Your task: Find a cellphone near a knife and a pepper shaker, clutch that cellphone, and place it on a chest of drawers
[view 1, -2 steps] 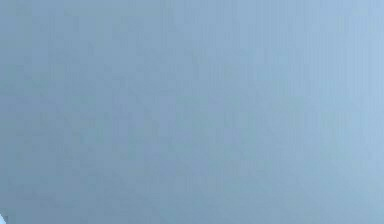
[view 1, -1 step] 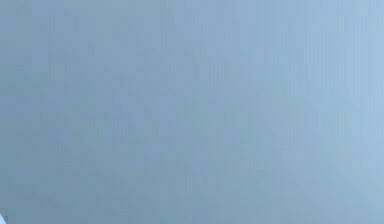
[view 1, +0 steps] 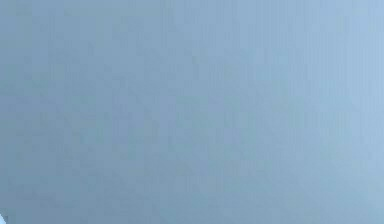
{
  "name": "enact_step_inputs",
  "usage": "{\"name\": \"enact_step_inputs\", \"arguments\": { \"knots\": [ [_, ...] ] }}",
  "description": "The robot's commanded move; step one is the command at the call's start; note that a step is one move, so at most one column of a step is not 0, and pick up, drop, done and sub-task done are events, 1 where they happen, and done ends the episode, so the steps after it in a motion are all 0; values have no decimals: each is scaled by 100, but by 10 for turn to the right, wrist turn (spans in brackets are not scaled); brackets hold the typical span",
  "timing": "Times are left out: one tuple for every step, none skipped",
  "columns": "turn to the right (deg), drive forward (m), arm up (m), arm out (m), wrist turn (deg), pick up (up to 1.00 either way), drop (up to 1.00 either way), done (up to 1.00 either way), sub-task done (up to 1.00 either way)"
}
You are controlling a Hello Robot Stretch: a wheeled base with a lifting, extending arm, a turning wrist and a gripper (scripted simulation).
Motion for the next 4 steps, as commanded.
{"name": "enact_step_inputs", "arguments": {
  "knots": [
    [0, 0, 0, 0, -390, 0, 0, 0, 0],
    [0, 0, 0, -24, 0, 0, 0, 0, 0],
    [450, 0, 0, 0, 0, 0, 0, 0, 0],
    [450, 0, 0, 0, 0, 0, 0, 0, 0]
  ]
}}
